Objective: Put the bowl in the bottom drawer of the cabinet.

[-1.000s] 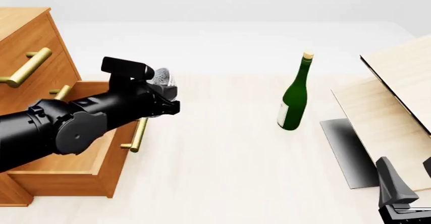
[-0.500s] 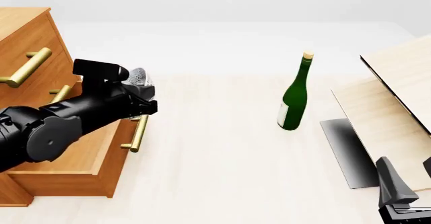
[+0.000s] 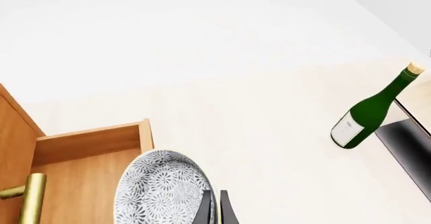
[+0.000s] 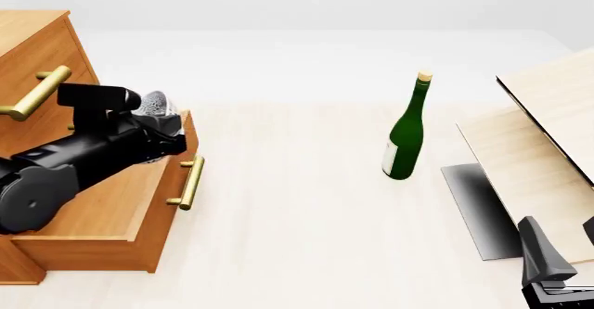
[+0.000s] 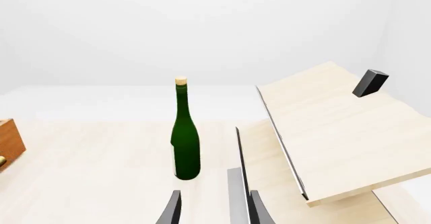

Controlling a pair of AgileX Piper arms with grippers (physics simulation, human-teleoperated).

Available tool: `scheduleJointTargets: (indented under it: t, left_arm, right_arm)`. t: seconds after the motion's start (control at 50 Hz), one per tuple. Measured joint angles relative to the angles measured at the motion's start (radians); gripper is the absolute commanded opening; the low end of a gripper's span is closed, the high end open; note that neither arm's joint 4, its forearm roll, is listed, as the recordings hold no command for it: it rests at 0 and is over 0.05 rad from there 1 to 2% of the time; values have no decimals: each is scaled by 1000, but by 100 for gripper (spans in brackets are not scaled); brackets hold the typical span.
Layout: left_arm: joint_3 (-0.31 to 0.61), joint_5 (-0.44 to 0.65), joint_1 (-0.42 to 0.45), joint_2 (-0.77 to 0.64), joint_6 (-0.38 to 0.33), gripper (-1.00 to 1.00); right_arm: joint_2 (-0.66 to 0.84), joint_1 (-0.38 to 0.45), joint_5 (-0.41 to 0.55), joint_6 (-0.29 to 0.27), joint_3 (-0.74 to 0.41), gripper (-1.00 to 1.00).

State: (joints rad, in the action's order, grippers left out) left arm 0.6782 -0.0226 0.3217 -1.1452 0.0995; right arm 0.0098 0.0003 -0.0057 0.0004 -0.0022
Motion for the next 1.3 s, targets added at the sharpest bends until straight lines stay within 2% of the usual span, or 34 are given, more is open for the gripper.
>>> scheduleJointTargets:
  t: [0.32,0.8,1.3]
  left_arm:
    - [-37,-24,-38,6,10,-100]
    - [-119,-76,-145,42,30,-100]
    - [-162,-122,-171,9,45,-100]
  right_arm:
    - [0,0,0,0,0,100]
    - [0,0,0,0,0,100]
    - [0,0,0,0,0,100]
